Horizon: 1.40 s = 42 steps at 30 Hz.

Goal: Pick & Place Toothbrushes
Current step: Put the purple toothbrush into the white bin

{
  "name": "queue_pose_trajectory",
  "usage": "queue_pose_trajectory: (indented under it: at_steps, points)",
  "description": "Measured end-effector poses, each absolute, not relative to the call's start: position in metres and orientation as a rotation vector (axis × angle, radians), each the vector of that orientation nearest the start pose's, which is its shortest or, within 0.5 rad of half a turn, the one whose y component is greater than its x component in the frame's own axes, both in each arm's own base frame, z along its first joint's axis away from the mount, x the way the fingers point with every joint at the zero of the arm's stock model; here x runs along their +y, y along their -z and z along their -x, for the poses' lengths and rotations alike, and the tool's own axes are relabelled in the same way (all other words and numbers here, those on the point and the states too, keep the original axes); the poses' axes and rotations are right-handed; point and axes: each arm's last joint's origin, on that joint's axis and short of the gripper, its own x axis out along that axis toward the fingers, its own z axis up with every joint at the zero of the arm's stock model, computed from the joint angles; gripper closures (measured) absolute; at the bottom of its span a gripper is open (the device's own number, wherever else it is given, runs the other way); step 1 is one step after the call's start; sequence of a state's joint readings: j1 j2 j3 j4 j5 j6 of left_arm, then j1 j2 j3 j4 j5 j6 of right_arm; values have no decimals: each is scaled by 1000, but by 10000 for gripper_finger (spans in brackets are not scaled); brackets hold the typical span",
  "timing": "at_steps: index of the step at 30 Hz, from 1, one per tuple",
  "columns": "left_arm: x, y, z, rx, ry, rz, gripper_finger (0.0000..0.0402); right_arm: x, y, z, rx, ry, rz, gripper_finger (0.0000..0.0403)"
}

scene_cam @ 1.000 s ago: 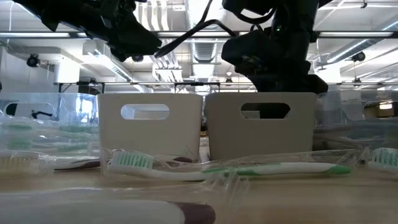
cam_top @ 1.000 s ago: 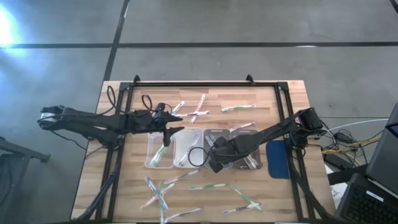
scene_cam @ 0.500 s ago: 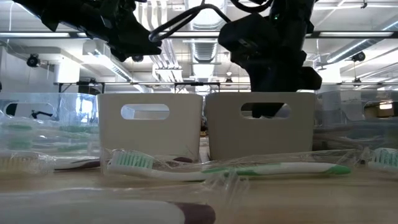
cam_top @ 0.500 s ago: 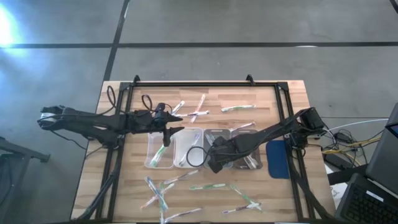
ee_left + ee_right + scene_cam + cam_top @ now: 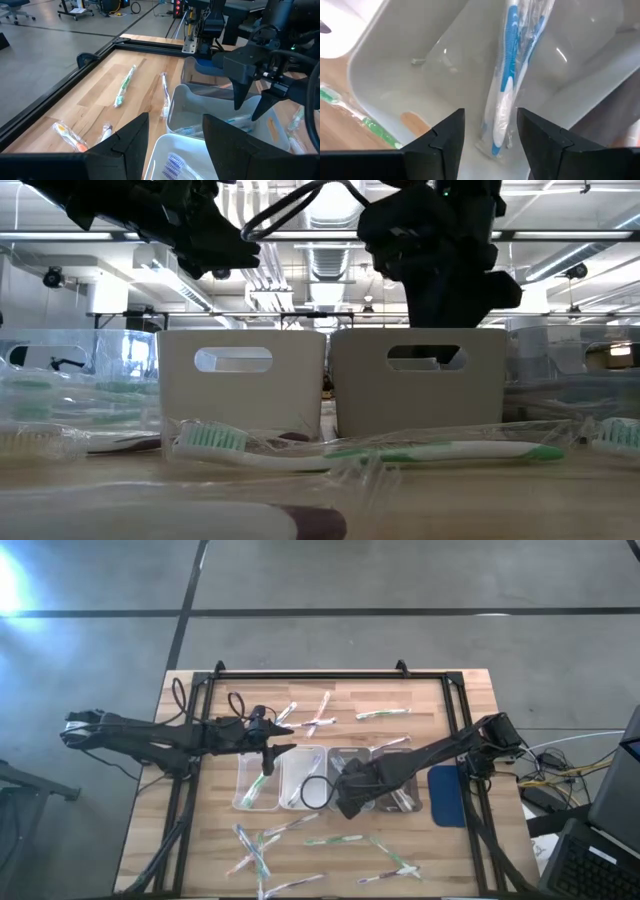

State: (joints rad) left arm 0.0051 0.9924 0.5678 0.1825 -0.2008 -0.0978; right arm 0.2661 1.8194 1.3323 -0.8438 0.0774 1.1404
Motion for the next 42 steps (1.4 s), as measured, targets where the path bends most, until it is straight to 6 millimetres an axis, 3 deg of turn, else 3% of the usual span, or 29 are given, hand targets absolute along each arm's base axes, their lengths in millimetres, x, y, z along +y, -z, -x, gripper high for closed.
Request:
queue_pose_trajectory:
  at_steps: [9, 22, 30, 42]
  points:
    - [7, -255, -217, 231, -216, 73, 211, 91, -229, -343, 1243, 602, -724, 222]
    - [7, -255, -217, 231, -216, 74, 211, 93, -280, -352, 1211, 470, -627, 286]
    - [7, -255, -217, 231, -216, 73, 211, 91, -314, -353, 1144, 417, -451, 336]
    - [7, -255, -217, 231, -216, 74, 211, 88, -349, -353, 1063, 300, -144, 387]
